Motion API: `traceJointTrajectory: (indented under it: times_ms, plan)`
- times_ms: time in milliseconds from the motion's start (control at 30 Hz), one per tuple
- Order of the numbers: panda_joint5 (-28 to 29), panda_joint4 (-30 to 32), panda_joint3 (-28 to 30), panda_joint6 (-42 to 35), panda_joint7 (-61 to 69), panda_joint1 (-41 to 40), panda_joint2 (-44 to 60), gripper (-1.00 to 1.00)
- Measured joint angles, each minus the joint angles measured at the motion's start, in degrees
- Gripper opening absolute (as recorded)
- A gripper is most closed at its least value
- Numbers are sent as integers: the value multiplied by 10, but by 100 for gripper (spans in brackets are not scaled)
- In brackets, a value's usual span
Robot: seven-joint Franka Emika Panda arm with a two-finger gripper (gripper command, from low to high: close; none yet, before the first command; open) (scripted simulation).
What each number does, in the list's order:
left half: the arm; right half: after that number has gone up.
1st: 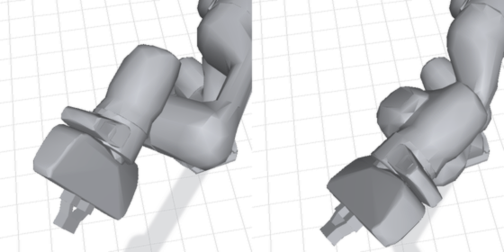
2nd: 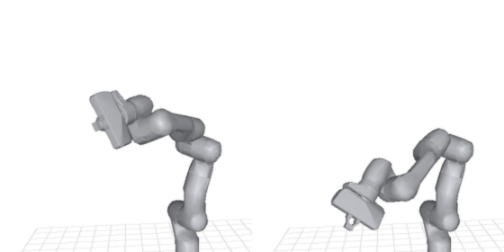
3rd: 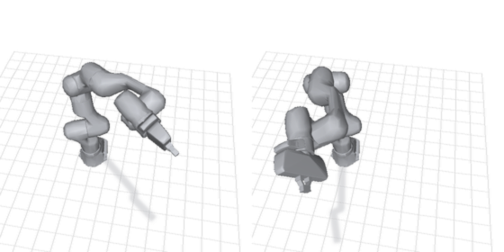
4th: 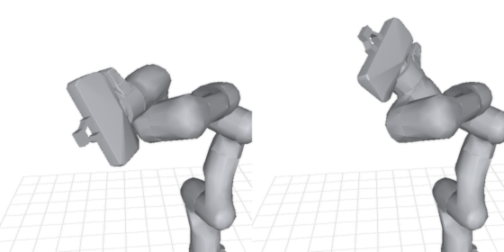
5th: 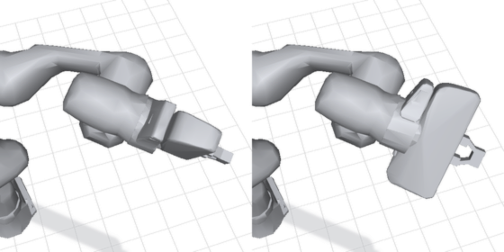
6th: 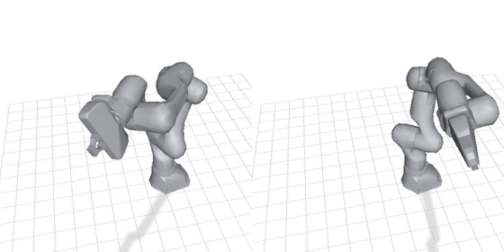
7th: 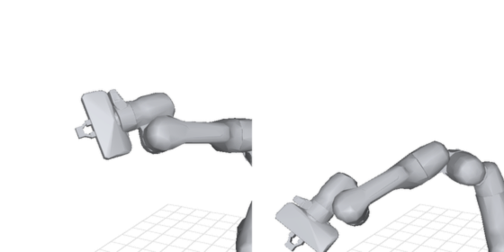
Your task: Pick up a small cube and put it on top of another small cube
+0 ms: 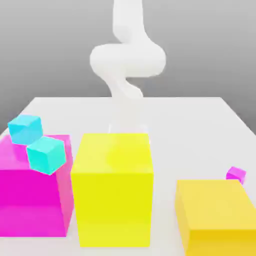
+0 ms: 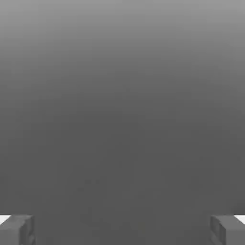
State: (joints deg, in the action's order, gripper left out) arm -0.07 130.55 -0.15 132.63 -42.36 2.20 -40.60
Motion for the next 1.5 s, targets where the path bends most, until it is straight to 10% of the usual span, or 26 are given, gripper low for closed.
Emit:
traceJointTrajectory:
  times_ms: [1233,1267,1500]
  plan:
    - [103,-183,-87,161,392,232,777,0]
    - [106,-185,-85,168,391,233,787,-100]
    - [104,-184,-85,166,392,233,785,-100]
